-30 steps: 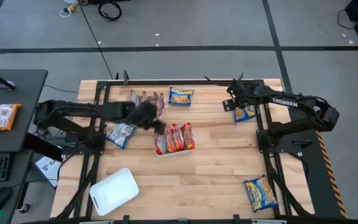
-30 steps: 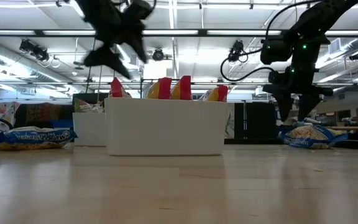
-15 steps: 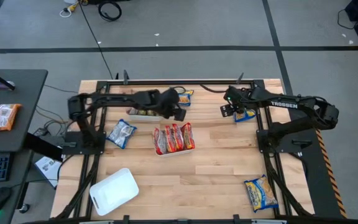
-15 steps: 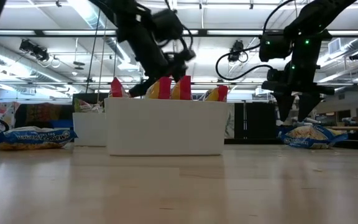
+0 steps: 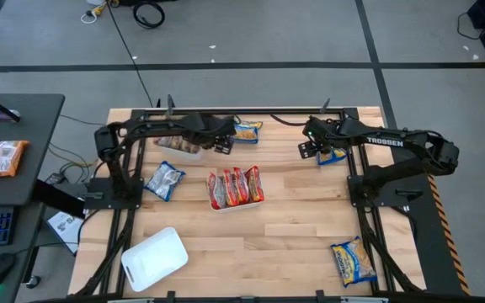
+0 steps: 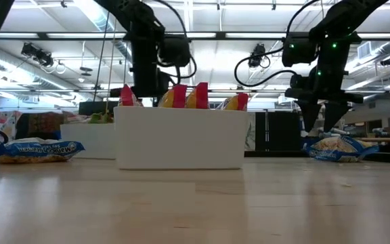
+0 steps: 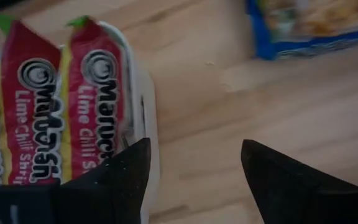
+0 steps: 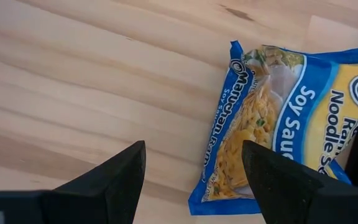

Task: Sort Maruchan noodles
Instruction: Adjust the top white bin on the table, then put the blue noodle pack into the bottom white bin

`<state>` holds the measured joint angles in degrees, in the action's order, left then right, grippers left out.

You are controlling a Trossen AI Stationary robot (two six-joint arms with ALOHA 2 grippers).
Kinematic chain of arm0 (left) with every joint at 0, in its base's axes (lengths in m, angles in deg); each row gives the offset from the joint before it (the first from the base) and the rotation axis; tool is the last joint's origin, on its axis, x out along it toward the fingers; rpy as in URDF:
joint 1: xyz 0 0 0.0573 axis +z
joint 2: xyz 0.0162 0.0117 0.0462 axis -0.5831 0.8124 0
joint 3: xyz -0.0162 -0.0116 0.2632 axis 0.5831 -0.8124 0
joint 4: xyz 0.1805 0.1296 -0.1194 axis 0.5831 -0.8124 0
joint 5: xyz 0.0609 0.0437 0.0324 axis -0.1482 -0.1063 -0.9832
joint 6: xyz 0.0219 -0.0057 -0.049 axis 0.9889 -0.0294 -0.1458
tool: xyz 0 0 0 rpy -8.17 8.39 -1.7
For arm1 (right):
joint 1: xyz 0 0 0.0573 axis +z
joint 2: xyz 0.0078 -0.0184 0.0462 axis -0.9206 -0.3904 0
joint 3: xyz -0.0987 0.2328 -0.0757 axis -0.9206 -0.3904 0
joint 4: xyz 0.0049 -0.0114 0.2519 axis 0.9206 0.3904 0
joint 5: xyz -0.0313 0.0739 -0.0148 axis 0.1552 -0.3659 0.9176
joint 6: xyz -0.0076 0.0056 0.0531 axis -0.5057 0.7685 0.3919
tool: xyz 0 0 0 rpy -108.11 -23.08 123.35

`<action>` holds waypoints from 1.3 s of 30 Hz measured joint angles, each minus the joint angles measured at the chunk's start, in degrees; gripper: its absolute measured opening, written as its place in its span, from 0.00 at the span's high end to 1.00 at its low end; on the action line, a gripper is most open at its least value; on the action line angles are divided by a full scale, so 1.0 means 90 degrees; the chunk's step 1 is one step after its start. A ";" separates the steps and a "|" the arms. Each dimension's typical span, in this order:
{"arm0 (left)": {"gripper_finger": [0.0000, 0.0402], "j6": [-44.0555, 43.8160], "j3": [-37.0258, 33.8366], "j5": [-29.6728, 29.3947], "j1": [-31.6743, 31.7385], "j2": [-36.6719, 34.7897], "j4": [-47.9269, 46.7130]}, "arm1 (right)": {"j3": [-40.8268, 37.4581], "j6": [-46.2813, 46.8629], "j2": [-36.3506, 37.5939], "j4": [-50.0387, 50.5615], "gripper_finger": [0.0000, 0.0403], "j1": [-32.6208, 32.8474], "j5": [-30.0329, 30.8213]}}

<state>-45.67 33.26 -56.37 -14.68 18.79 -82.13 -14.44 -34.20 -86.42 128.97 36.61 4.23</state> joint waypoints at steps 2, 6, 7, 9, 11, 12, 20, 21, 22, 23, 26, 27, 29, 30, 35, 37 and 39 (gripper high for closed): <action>0.37 0.0253 -0.0012 -0.0122 0.0190 0.0000 -0.0104 | 0.0002 -0.0058 0.0000 -0.0016 0.33 0.0000 0.0002; 0.37 0.0695 -0.0014 -0.0212 0.0613 -0.0060 -0.0041 | 0.0002 -0.0201 0.0000 0.0015 0.33 0.0000 0.0002; 0.37 0.0727 -0.0014 -0.0197 0.0692 -0.0114 -0.0016 | 0.0002 -0.0224 0.0000 0.0021 0.33 0.0000 0.0002; 0.37 0.0728 -0.0014 -0.0073 0.0803 -0.0259 0.0173 | 0.0002 -0.0309 0.0000 0.0020 0.33 0.0000 -0.0009; 0.37 0.0668 -0.0014 0.0132 0.0807 -0.0428 0.0487 | 0.0002 -0.0334 0.0000 0.0019 0.33 0.0000 -0.0012; 0.37 0.0604 -0.0014 0.0292 0.0767 -0.0504 0.0735 | 0.0002 -0.0342 0.0000 0.0017 0.33 0.0000 -0.0012; 0.38 -0.0523 -0.0015 0.0824 0.0632 -0.0132 0.2177 | 0.0002 -0.0615 0.0000 -0.0368 0.33 -0.0002 -0.0008; 0.38 -0.0604 -0.0013 0.0872 0.0635 -0.0014 0.2346 | 0.0002 -0.0651 0.0000 -0.0432 0.33 -0.0002 -0.0013; 0.39 -0.0684 0.0025 0.0922 0.0632 0.0096 0.2397 | 0.0002 -0.0667 0.0000 -0.0474 0.33 -0.0002 -0.0020; 0.40 -0.0727 0.0090 0.0931 0.0604 0.0212 0.2416 | 0.0002 -0.0669 0.0000 -0.0494 0.33 -0.0002 -0.0036; 0.43 -0.0780 0.0437 0.0862 0.0481 0.0570 0.2433 | 0.0002 -0.0721 0.0000 -0.0517 0.33 -0.0002 -0.0041; 0.44 -0.0777 0.0578 0.0841 0.0447 0.0673 0.2468 | 0.0002 -0.0769 0.0000 -0.0517 0.33 -0.0002 -0.0041; 0.46 -0.0787 0.0898 0.0733 0.0355 0.0936 0.2437 | 0.0002 -0.0861 0.0000 -0.0517 0.33 -0.0002 -0.0041; 0.46 -0.0785 0.1089 0.0724 0.0320 0.1075 0.2465 | 0.0002 -0.0911 0.0000 -0.0517 0.33 -0.0002 -0.0041; 0.47 -0.0780 0.1997 0.0682 0.0222 0.1861 0.2077 | 0.0002 -0.1072 0.0000 -0.0517 0.33 -0.0002 -0.0042; 0.47 -0.0783 0.2328 0.0565 0.0205 0.2177 0.1838 | 0.0002 -0.1152 0.0000 -0.0516 0.33 -0.0002 -0.0045; 0.47 -0.0816 0.2551 0.0307 0.0154 0.2411 0.1554 | 0.0002 -0.1167 0.0000 -0.0512 0.33 -0.0002 -0.0126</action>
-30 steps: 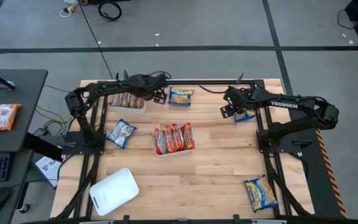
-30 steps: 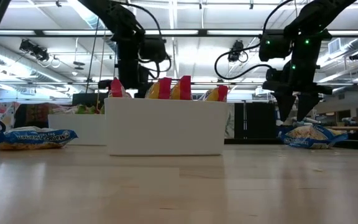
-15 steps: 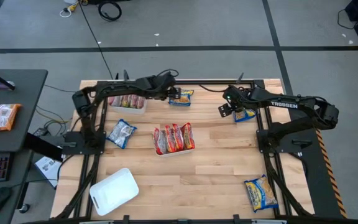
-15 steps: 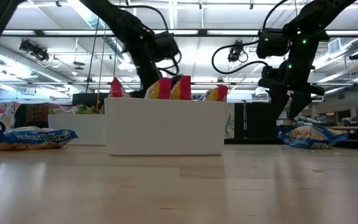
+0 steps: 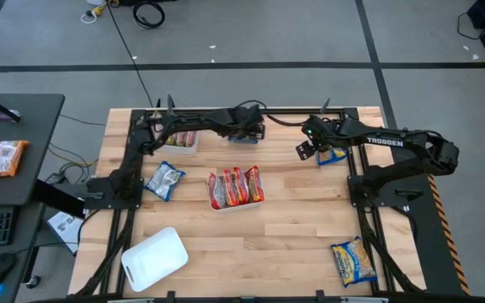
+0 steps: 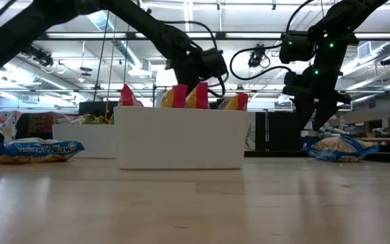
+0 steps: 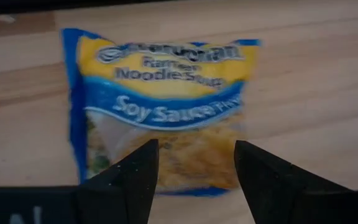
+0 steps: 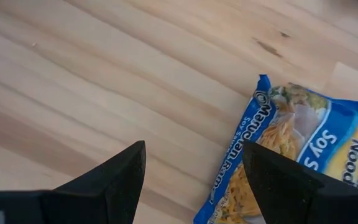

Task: Sort Maruchan noodles
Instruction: Put the blue noodle pack into the bottom white bin

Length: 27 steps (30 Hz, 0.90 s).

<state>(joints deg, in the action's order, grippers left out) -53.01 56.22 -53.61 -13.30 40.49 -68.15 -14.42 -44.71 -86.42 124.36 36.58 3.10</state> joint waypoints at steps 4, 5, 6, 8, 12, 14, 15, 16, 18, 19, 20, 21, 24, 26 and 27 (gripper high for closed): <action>0.47 -0.0007 0.0123 -0.0424 -0.0099 0.0170 -0.0073 | 0.0002 -0.0004 0.0000 0.0019 0.33 0.0047 -0.0115; 0.47 -0.0004 0.0125 -0.0459 -0.0121 0.0201 -0.0073 | 0.0002 -0.0026 0.0000 0.0040 0.33 0.0062 -0.0134; 0.47 0.0044 0.0125 -0.0482 -0.0142 0.0223 -0.0082 | 0.0002 -0.0038 0.0000 0.0052 0.33 0.0095 -0.0145; 0.48 0.0304 0.0128 -0.0328 -0.0166 0.0226 -0.0113 | 0.0002 -0.0062 0.0000 0.0090 0.33 0.0146 -0.0143; 0.56 0.0878 0.0123 0.0026 -0.0290 0.0217 -0.0339 | 0.0002 -0.0195 0.0000 0.0102 0.33 0.0209 -0.0122; 0.64 0.1052 0.0117 0.0362 -0.0408 0.0204 -0.0773 | 0.0002 -0.0215 0.0000 0.0101 0.33 0.0209 -0.0122; 0.69 0.1164 0.0102 0.0513 -0.0474 0.0206 -0.1061 | 0.0002 -0.0216 0.0000 0.0113 0.33 0.0209 -0.0118; 0.74 0.1273 0.0093 0.0619 -0.0532 0.0209 -0.1383 | 0.0002 -0.0216 0.0000 0.0120 0.33 0.0206 -0.0109; 0.84 0.1547 0.0096 0.0718 -0.0639 0.0209 -0.2014 | 0.0002 -0.0218 0.0000 0.0117 0.33 0.0209 -0.0100; 0.89 0.1690 0.0099 0.0714 -0.0677 0.0209 -0.2376 | 0.0002 -0.0218 0.0000 0.0117 0.33 0.0209 -0.0097; 0.93 0.1813 0.0099 0.0693 -0.0693 0.0209 -0.2718 | 0.0002 -0.0218 0.0000 0.0119 0.33 0.0209 -0.0100; 0.96 0.1856 0.0099 0.0611 -0.0697 0.0209 -0.3041 | 0.0002 -0.0218 0.0000 0.0121 0.33 0.0211 -0.0100; 0.97 0.1834 0.0091 0.0199 -0.0695 0.0152 -0.3808 | 0.0002 -0.0216 0.0000 0.0123 0.33 0.0207 -0.0116; 0.93 0.1832 0.0091 -0.0056 -0.0679 0.0023 -0.4151 | 0.0002 -0.0218 0.0000 0.0126 0.33 0.0208 -0.0131; 0.92 0.1833 0.0091 -0.0164 -0.0666 -0.0069 -0.4313 | 0.0002 -0.0226 0.0000 0.0127 0.33 0.0209 -0.0134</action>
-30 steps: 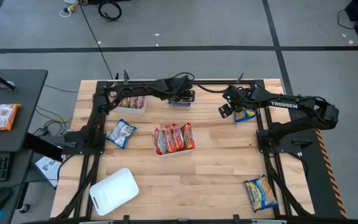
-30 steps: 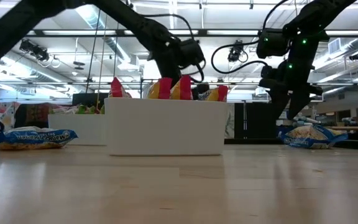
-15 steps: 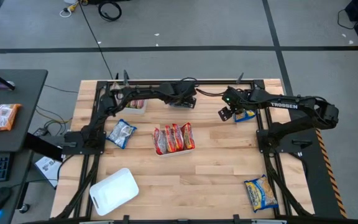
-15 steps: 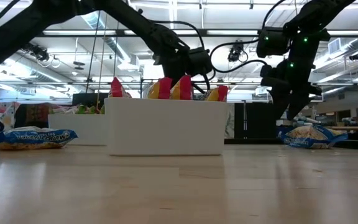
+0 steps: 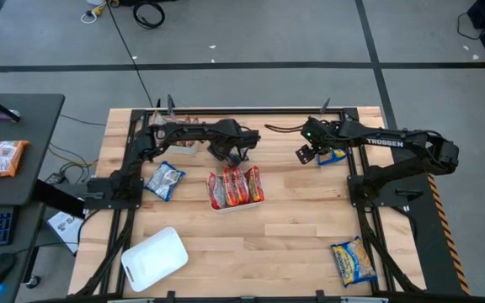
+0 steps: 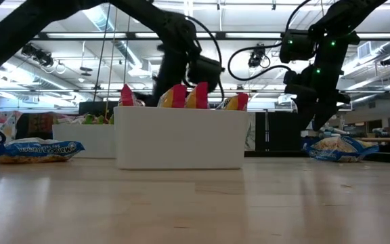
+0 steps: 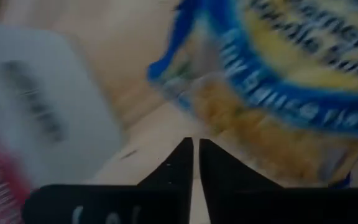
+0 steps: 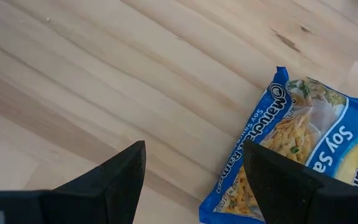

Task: Sort Maruchan noodles
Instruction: Put the blue noodle pack into the bottom white bin

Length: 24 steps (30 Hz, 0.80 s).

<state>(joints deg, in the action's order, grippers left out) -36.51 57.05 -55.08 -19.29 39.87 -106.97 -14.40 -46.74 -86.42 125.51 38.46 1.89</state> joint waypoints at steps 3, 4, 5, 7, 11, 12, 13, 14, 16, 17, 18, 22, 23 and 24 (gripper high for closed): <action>0.86 -0.0028 0.0000 -0.0227 0.0077 -0.0337 -0.0145 | 0.0000 -0.0097 0.0000 -0.0001 0.33 -0.0002 -0.0002; 0.85 -0.0114 0.0000 -0.0237 0.0129 -0.0446 -0.0143 | 0.0000 -0.0102 0.0000 -0.0001 0.33 -0.0007 0.0002; 0.83 -0.0264 0.0000 -0.0232 0.0201 -0.0570 -0.0077 | 0.0000 -0.0104 0.0000 -0.0001 0.33 -0.0007 0.0017; 0.79 -0.0698 0.0002 -0.0112 0.0362 -0.0790 0.0244 | 0.0000 -0.0107 0.0000 -0.0015 0.33 -0.0007 0.0091; 0.68 -0.1426 0.0002 0.0034 0.0585 -0.0947 0.1630 | 0.0000 -0.0107 0.0000 -0.0144 0.33 -0.0009 0.0104; 0.64 -0.1609 0.0002 0.0038 0.0598 -0.0948 0.1983 | 0.0000 -0.0107 0.0000 -0.0166 0.33 -0.0009 0.0104; 0.61 -0.1780 0.0002 0.0035 0.0593 -0.0943 0.2277 | 0.0000 -0.0107 0.0000 -0.0174 0.33 -0.0009 0.0104; 0.57 -0.1911 0.0010 0.0041 0.0564 -0.0911 0.2547 | 0.0000 -0.0107 0.0000 -0.0171 0.33 -0.0007 0.0104; 0.50 -0.2038 0.0014 0.0037 0.0494 -0.0803 0.2938 | 0.0000 -0.0107 0.0000 -0.0159 0.33 -0.0007 0.0102; 0.47 -0.2046 0.0010 0.0008 0.0445 -0.0732 0.2996 | 0.0000 -0.0107 0.0000 -0.0150 0.33 -0.0007 0.0090; 0.44 -0.2060 0.0010 -0.0050 0.0386 -0.0660 0.3094 | 0.0000 -0.0107 0.0000 -0.0137 0.33 -0.0007 0.0062; 0.39 -0.2527 0.0010 -0.0160 0.0182 -0.0376 0.3135 | 0.0000 -0.0153 0.0000 -0.0132 0.33 -0.0007 0.0053; 0.39 -0.2606 0.0010 -0.0165 0.0125 -0.0276 0.3096 | 0.0000 -0.0231 0.0000 -0.0140 0.33 -0.0007 0.0053; 0.39 -0.2678 0.0008 -0.0171 0.0067 -0.0169 0.3081 | 0.0000 -0.0298 0.0000 -0.0166 0.33 -0.0008 0.0053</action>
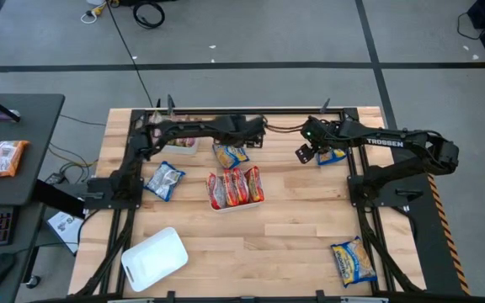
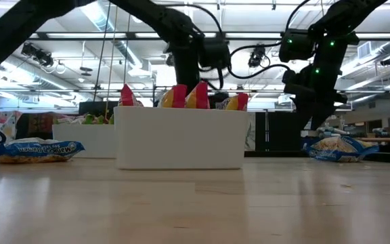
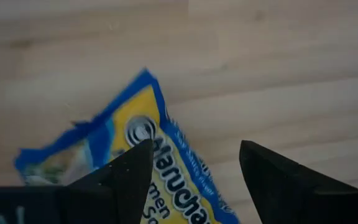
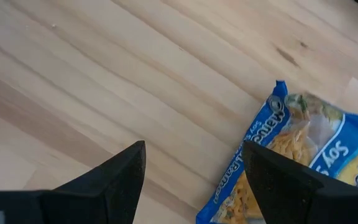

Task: Sort Maruchan noodles
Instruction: Put the blue noodle pack into the bottom white bin

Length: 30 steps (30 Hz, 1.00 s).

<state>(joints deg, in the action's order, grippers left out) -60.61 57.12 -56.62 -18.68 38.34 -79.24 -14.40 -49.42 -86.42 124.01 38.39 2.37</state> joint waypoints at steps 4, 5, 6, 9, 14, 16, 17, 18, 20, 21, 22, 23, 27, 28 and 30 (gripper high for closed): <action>0.39 -0.0170 -0.0001 -0.0083 -0.0220 0.0412 0.0003 | -0.0001 -0.0359 0.0000 -0.0116 0.33 -0.0048 -0.0005; 0.39 -0.0187 0.0001 -0.0145 -0.0284 0.0527 -0.0024 | -0.0001 -0.0415 0.0000 -0.0146 0.33 -0.0066 -0.0012; 0.39 -0.0188 0.0011 -0.0190 -0.0342 0.0604 -0.0047 | -0.0002 -0.0449 0.0000 -0.0159 0.33 -0.0091 -0.0030; 0.39 -0.0181 0.0023 -0.0245 -0.0478 0.0722 -0.0493 | -0.0002 -0.0444 0.0000 -0.0167 0.33 -0.0163 -0.0158; 0.43 0.0255 0.0006 -0.0413 -0.0523 0.0737 -0.1310 | -0.0002 -0.0414 0.0000 -0.0158 0.33 -0.0172 -0.0290; 0.48 0.0520 -0.0001 -0.0404 -0.0477 0.0729 -0.1560 | -0.0001 -0.0385 0.0000 -0.0161 0.33 -0.0174 -0.0308; 0.50 0.0642 -0.0008 -0.0409 -0.0452 0.0729 -0.1645 | 0.0000 -0.0340 0.0000 -0.0161 0.33 -0.0174 -0.0308; 0.53 0.0771 -0.0008 -0.0406 -0.0429 0.0729 -0.1690 | -0.0001 -0.0301 0.0000 -0.0163 0.33 -0.0174 -0.0308; 0.60 0.1040 -0.0008 -0.0410 -0.0402 0.0726 -0.1699 | 0.0000 -0.0267 0.0000 -0.0163 0.33 -0.0174 -0.0306; 0.65 0.1156 -0.0008 -0.0418 -0.0400 0.0721 -0.1698 | -0.0002 -0.0263 0.0000 -0.0166 0.33 -0.0174 -0.0306; 0.69 0.1281 -0.0008 -0.0430 -0.0400 0.0718 -0.1691 | -0.0002 -0.0261 0.0000 -0.0180 0.33 -0.0174 -0.0306; 0.74 0.1419 -0.0008 -0.0450 -0.0400 0.0712 -0.1688 | -0.0002 -0.0261 0.0000 -0.0196 0.33 -0.0174 -0.0306; 0.94 0.2139 -0.0006 -0.0472 -0.0359 0.0703 -0.1682 | -0.0001 -0.0259 0.0000 -0.0205 0.33 -0.0174 -0.0304; 0.96 0.2285 -0.0002 -0.0420 -0.0327 0.0697 -0.1678 | -0.0002 -0.0258 0.0000 -0.0205 0.33 -0.0174 -0.0305; 0.96 0.2522 0.0011 -0.0232 -0.0238 0.0611 -0.1702 | -0.0002 -0.0260 0.0000 -0.0205 0.33 -0.0174 -0.0304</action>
<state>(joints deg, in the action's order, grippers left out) -37.91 57.21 -58.71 -20.82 43.85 -94.56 -14.42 -51.76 -86.42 122.17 36.82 -0.36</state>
